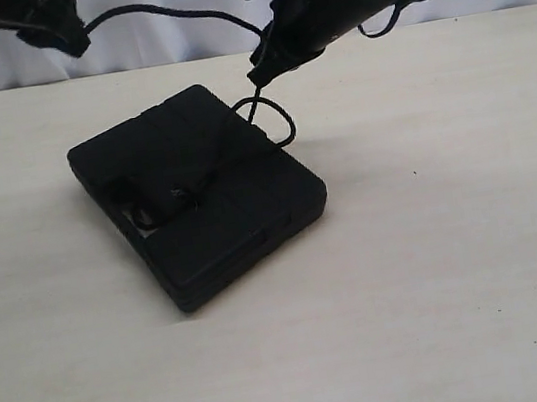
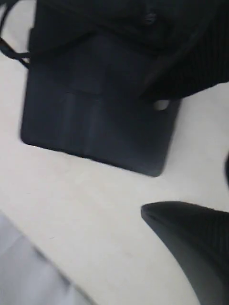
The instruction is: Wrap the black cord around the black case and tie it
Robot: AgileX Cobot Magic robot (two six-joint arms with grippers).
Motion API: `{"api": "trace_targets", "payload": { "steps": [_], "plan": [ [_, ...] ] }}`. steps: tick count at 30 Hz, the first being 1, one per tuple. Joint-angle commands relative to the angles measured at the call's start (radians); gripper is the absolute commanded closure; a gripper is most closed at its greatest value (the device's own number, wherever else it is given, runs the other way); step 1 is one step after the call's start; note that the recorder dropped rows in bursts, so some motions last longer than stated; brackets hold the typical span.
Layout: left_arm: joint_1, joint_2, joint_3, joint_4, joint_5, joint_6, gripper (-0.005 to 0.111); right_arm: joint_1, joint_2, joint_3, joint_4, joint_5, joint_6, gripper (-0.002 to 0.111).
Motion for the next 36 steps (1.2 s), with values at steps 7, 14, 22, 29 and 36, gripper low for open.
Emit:
{"api": "trace_targets", "payload": {
  "steps": [7,14,22,29,36],
  "plan": [
    [0.045,0.048,0.144,-0.201,0.153,-0.144,0.047,-0.060,-0.082,-0.009,-0.118,0.043,0.280,0.104],
    [0.045,0.053,0.356,-0.377,-0.083,-0.139,0.047,-0.086,-0.082,-0.009,-0.119,0.099,0.303,0.104],
    [0.045,0.137,0.444,-0.426,-0.210,-0.170,0.048,-0.086,-0.082,-0.009,-0.119,0.106,0.318,0.104],
    [0.045,0.223,0.444,-0.477,-0.359,-0.170,0.048,-0.086,-0.082,-0.009,-0.119,0.117,0.333,0.104],
    [0.045,0.268,0.444,-0.489,-0.464,-0.170,0.058,-0.086,-0.082,-0.009,-0.119,0.123,0.345,0.104]
  ]
}}
